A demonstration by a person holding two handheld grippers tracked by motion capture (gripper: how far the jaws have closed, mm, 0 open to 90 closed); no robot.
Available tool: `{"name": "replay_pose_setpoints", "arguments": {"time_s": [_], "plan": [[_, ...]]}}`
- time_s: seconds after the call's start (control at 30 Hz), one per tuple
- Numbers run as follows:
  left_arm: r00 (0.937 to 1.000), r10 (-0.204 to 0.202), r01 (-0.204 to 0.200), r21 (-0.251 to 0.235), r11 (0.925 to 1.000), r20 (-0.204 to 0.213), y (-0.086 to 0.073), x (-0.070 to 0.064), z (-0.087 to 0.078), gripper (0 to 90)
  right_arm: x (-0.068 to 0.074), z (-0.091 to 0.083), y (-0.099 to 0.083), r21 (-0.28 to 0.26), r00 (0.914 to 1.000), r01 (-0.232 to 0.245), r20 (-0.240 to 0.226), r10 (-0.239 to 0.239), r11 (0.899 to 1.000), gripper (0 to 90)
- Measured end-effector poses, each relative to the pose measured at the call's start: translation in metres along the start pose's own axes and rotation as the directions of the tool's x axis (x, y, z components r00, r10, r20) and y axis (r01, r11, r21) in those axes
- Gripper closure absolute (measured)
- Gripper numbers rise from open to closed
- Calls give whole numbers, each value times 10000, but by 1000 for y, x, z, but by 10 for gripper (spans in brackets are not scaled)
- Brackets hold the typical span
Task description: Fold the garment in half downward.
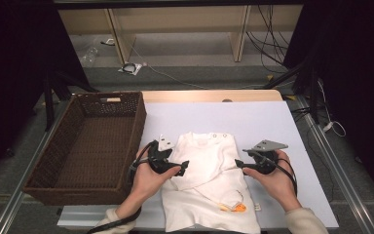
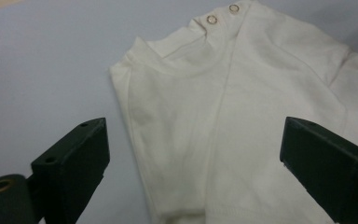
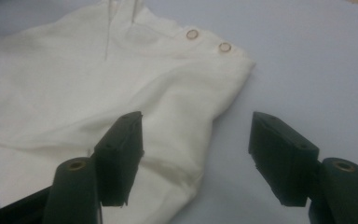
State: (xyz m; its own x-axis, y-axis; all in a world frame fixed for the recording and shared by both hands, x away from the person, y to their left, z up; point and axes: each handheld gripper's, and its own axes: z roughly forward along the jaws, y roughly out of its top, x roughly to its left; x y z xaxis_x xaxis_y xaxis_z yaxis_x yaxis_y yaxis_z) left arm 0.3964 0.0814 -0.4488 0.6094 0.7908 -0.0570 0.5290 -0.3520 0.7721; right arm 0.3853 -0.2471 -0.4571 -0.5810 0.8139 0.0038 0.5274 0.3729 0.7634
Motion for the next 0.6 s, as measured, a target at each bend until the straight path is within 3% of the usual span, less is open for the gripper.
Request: {"name": "replay_pose_setpoints", "arguments": {"time_s": [0.1,0.23,0.3,0.37,0.53,0.6], "plan": [[9996,-258,257,-97,9996,-102,10,5,13,73,-5,9,9,-77,9999,-12,146,13,10000,293],[9981,-521,523,74,9986,-332,22,15,29,84,-11,20,20,-304,9990,-193,392,205,9994,281],[9984,-411,424,319,9986,-385,27,20,36,152,-15,28,25,-191,9988,-183,441,192,9996,297],[9967,-539,574,590,9966,-604,33,26,44,172,-18,36,29,-166,9985,-214,502,222,9996,305],[9923,-856,926,777,9927,-893,39,39,61,256,-26,56,39,-64,9966,-532,634,536,9986,351],[9906,-693,775,664,9948,-1182,38,43,67,316,-31,63,43,-36,9947,-750,708,751,9972,369]]}}
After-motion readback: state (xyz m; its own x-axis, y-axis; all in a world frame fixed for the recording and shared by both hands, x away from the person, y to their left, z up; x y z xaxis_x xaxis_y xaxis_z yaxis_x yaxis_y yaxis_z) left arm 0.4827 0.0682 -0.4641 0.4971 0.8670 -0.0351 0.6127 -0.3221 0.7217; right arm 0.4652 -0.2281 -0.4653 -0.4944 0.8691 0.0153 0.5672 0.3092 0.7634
